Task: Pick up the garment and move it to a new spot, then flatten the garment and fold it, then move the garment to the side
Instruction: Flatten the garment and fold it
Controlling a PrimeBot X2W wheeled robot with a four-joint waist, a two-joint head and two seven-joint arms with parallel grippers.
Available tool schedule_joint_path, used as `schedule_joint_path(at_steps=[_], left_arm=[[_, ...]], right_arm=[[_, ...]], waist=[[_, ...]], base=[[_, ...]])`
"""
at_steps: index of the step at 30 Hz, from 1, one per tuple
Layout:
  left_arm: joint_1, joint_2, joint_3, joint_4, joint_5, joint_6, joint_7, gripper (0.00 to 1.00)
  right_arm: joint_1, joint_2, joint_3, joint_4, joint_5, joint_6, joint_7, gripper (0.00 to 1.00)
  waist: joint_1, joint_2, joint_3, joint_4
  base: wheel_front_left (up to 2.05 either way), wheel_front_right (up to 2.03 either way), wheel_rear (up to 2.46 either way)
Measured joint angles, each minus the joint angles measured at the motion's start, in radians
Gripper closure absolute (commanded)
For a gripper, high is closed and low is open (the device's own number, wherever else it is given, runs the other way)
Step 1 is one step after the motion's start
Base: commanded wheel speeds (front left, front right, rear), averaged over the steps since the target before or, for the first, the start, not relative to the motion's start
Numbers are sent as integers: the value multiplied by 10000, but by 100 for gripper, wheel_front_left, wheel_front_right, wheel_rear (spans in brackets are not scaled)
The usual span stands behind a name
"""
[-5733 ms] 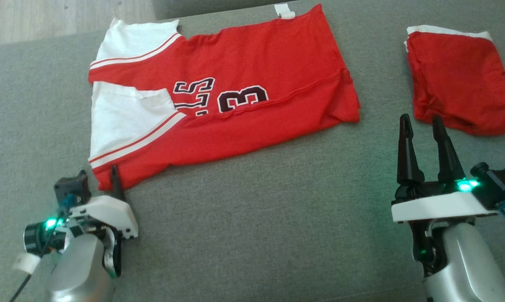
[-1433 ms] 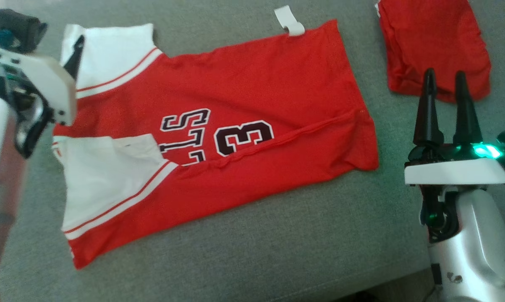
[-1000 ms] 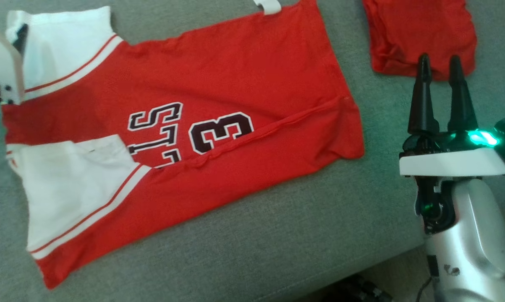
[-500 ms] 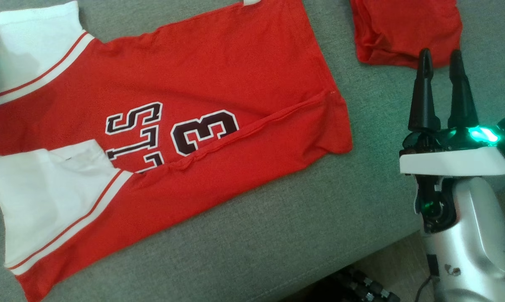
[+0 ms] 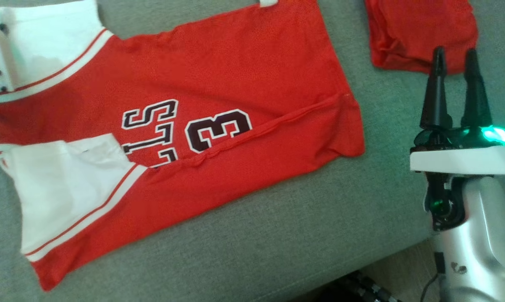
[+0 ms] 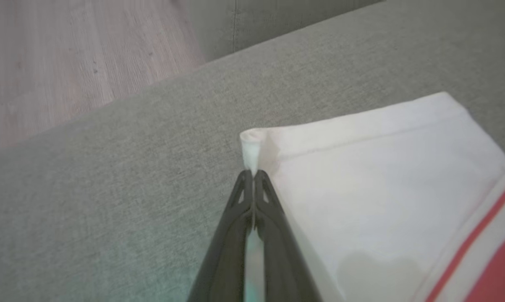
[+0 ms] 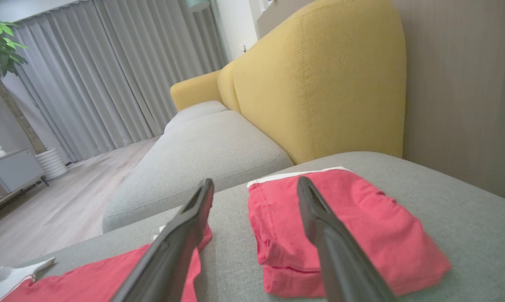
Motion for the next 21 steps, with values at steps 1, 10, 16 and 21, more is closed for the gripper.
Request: schedule_joint_path(at_steps=[1,10,16,21], left_arm=[[78,-56,-10,-67,23,0,-301,100],[150,-476,-343,-1011,464,0,-2685,100],[331,-692,-516,-2059,819,105,-3937,100],[1122,-884,-721,-3160,903,454,-4489,100]], right_arm=[[-1,0,-59,17,-82,0,0,0],[-39,2,-464,259,-1214,0,15,0],[-663,2,-1137,280,-2201,0,961,0],[-1145,-284,-1289,299,-2514,2,1933,0]], waist=[[0,0,-47,63],[0,0,-522,655],[0,0,-837,1333],[-1,0,-1103,1930]], base=[[0,0,0],[0,0,0],[0,0,0],[0,0,0]])
